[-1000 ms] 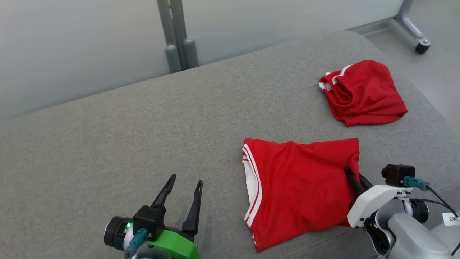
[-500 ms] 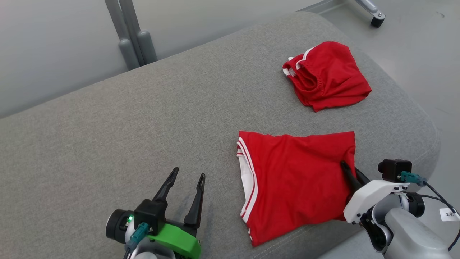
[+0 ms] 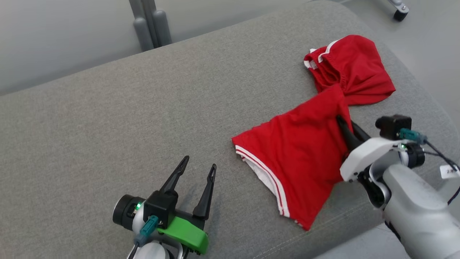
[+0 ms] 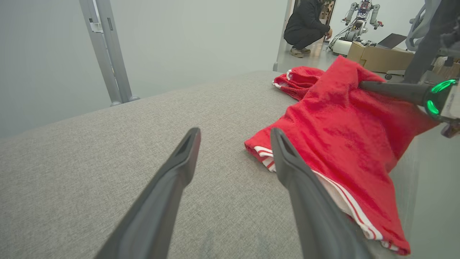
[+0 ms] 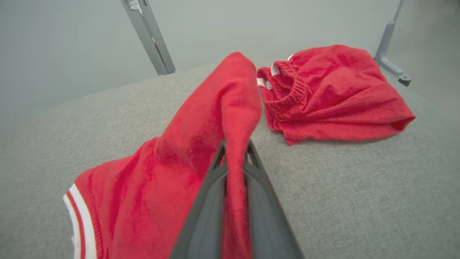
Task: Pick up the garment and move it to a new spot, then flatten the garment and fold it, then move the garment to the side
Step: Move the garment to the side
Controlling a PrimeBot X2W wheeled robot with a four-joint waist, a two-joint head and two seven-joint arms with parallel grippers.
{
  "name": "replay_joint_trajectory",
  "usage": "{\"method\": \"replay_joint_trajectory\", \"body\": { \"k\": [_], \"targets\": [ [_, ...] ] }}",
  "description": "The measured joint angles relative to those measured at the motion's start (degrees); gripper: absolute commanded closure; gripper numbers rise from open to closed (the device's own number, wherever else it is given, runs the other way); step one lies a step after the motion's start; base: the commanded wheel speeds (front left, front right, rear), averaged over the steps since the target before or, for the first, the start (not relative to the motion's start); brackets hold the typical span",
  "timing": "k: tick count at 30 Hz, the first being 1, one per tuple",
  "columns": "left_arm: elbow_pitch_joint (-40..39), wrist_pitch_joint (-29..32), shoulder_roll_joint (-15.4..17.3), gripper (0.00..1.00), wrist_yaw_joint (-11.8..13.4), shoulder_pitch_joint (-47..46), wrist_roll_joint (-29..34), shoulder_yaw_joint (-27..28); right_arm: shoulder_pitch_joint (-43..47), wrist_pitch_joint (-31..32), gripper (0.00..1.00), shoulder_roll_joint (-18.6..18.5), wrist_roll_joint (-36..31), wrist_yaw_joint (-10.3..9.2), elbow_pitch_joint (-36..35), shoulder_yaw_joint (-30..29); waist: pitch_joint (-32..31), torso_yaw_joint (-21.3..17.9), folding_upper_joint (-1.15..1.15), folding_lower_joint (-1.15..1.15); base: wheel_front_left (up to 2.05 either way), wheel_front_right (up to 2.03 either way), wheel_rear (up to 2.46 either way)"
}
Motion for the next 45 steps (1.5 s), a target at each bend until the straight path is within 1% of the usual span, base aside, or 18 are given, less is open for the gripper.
{"method": "replay_joint_trajectory", "body": {
  "k": [4, 8, 12, 16, 24, 33, 34, 36, 37, 38, 39, 41, 45],
  "targets": [
    [-0.78, 0.0, 0.01, 0.0, -0.02, -1.79, 1.47, -0.96, -7.44, 0.02, 1.0, -1.52, -1.46, 0.0, 0.71, -0.05, 2.42, 1.57, 0.0, 0.0, 0.0, 0.0, 0.0],
    [-1.98, 0.0, 0.01, 0.0, -0.02, -4.03, 2.46, -2.25, -14.27, 0.26, 1.0, -3.98, -3.66, 0.0, 3.52, -1.54, 5.22, 3.39, 0.0, 0.01, 0.0, 0.0, 0.0],
    [-2.52, 0.0, 0.0, 0.0, -0.03, -5.26, 3.64, -3.38, -19.73, 0.59, 1.0, -5.32, -5.79, 0.0, 6.57, -2.97, 8.26, 5.17, 0.0, 0.01, 0.0, 0.0, 0.0],
    [-2.03, 0.0, 0.02, 0.0, -0.18, -5.92, 4.45, -3.88, -23.98, 0.57, 1.0, -8.23, -7.08, 0.0, 9.22, -5.14, 10.94, 6.77, 0.0, 0.01, 0.0, 0.0, 0.0],
    [-1.66, 0.0, 0.02, 0.0, -0.68, -5.99, 5.11, -3.18, -27.02, 0.51, 1.0, -13.3, -9.34, 0.01, 14.79, -9.0, 14.04, 8.89, 0.0, 0.01, 0.0, 0.0, 0.0],
    [-1.37, 0.0, 0.04, 0.0, -1.37, -7.05, 5.95, -3.6, -28.28, 0.2, 1.0, -17.17, -12.48, 0.01, 23.35, -14.51, 15.52, 10.0, 0.0, 0.01, 0.0, 0.0, 0.0],
    [-1.37, 0.0, 0.04, 0.0, -1.37, -7.05, 5.95, -3.6, -28.28, 0.2, 1.0, -17.17, -12.48, 0.01, 23.35, -14.51, 15.52, 10.0, 0.0, 0.01, 0.0, 0.0, 0.0],
    [-1.29, 0.0, 0.03, 0.0, -1.46, -7.15, 6.05, -3.64, -28.87, 0.14, 1.0, -18.15, -13.83, 0.01, 24.91, -16.35, 15.77, 10.46, 0.0, 0.01, 0.0, 0.0, 0.0],
    [-1.29, 0.0, 0.04, 0.0, -1.54, -7.2, 6.05, -3.61, -29.22, 0.09, 0.26, -18.9, -14.5, 0.02, 25.05, -17.84, 15.92, 10.69, 0.0, 0.01, 0.0, 0.0, 0.0],
    [-1.27, 0.0, 0.04, 0.0, -1.54, -7.39, 6.05, -3.59, -29.62, 0.08, 0.0, -20.0, -15.72, 0.02, 24.48, -19.53, 16.09, 10.91, 0.0, 0.0, 0.0, 0.0, 0.0],
    [-1.29, 0.0, 0.04, 0.0, -1.55, -7.55, 6.05, -3.55, -29.8, -0.01, 0.0, -20.78, -17.53, 0.02, 23.45, -21.25, 16.25, 11.12, 0.0, 0.0, 0.0, 0.0, 0.0],
    [-1.31, 0.0, 0.03, 0.0, -1.59, -7.91, 6.05, -3.38, -29.19, -0.02, 0.0, -20.49, -19.41, -0.03, 21.61, -25.74, 16.41, 11.6, 0.0, 0.0, 0.0, 0.0, 0.0],
    [-1.27, 0.0, 0.07, 0.0, -1.58, -7.89, 6.05, -2.79, -24.62, -0.01, 0.0, -16.55, -25.52, 0.01, 15.37, -33.23, 16.3, 12.18, 0.0, 0.0, 0.0, 0.0, 0.0]
  ]
}}
